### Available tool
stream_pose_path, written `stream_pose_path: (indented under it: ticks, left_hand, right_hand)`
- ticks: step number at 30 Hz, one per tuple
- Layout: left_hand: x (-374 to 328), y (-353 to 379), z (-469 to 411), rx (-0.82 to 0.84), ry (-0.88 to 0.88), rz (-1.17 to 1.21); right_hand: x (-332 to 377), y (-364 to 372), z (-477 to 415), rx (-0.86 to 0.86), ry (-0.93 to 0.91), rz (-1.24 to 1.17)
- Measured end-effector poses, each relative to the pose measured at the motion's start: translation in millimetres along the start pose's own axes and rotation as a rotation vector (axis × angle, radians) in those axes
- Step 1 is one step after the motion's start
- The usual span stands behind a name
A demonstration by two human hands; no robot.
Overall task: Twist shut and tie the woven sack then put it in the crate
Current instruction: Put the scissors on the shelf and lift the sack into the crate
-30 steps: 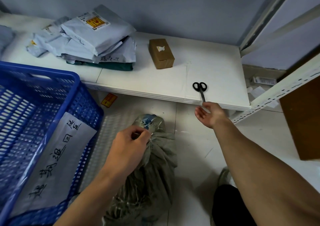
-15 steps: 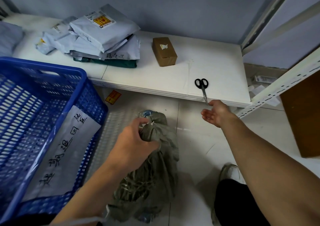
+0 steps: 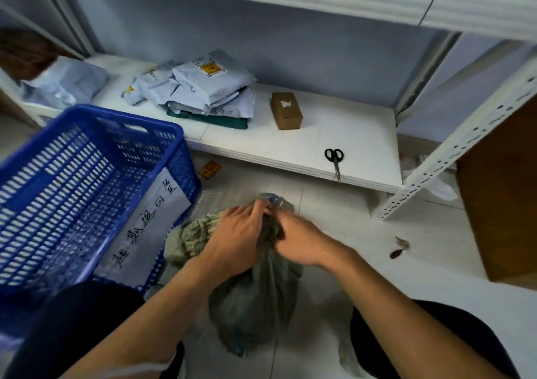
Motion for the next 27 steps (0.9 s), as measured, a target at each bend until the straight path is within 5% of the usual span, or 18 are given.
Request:
stream_pose_path:
  ticks: [8, 17, 22, 27]
  left_hand:
    - [-24.1, 9.2, 62.8, -0.140, 0.295, -0.286]
    - [-54.5, -20.8, 103.0, -0.298, -0.009, -0.005]
    - [-45.1, -2.9, 140.9, -0.092, -0.208, 0.141]
    - [-31.4, 4.8, 138.9, 0.028, -0.179, 0.088]
  right_hand:
    - [17.2, 8.7, 69.9, -0.103, -0.067, 0.163]
    - [23.0, 11.9, 73.8, -0.080, -0.007, 0.284]
    - [13.8, 8.4, 73.5, -0.144, -0.013, 0.265]
    - [18.1, 14.0, 71.6, -0.199, -0.048, 0.217]
Point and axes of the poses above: each hand's wrist, its own z-axis away from the middle knuckle, its own y-axis out of the palm, x = y × z, the point moved 1 cm from there along -z, towards the middle knuckle, and after that the axes turned 8 degrees about -x, right-handed, at the moved point
